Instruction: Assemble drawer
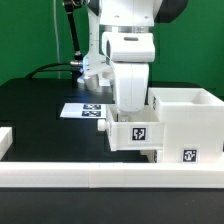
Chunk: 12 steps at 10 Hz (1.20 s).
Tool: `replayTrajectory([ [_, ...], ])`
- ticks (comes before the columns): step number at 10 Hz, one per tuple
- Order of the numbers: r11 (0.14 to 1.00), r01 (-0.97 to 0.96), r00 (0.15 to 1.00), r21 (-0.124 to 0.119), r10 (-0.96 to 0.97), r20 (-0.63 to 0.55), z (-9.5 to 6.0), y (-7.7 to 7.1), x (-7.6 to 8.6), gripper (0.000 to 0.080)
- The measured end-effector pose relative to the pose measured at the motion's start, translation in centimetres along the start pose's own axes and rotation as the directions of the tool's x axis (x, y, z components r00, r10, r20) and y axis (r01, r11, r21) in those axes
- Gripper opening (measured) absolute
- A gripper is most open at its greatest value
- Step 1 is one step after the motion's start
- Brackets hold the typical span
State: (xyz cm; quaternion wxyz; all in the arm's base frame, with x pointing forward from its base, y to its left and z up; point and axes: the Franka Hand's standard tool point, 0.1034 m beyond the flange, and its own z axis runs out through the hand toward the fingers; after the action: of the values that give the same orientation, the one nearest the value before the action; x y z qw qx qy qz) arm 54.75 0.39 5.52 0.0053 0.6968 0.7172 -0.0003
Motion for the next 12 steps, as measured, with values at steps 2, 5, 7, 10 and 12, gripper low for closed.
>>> replayTrajectory([
  [2, 1.0, 0.001, 1.0, -0.001, -0.001, 0.0, -0.08, 0.14, 0.24, 0.0042],
  [5, 1.0, -0.003, 1.0, -0.001, 0.003, 0.0, -0.08, 0.16, 0.19, 0.0042],
  [7, 1.0, -0.004, 1.0, 0.0, 0.004, 0.0, -0.03, 0.13, 0.13, 0.0249],
  [10, 1.0, -0.016, 1.0, -0.009, 0.016, -0.001, -0.42, 0.63, 0.4, 0.055],
  [12, 1.0, -0.018, 1.0, -0.013, 0.018, -0.001, -0.6, 0.77, 0.28, 0.0619],
])
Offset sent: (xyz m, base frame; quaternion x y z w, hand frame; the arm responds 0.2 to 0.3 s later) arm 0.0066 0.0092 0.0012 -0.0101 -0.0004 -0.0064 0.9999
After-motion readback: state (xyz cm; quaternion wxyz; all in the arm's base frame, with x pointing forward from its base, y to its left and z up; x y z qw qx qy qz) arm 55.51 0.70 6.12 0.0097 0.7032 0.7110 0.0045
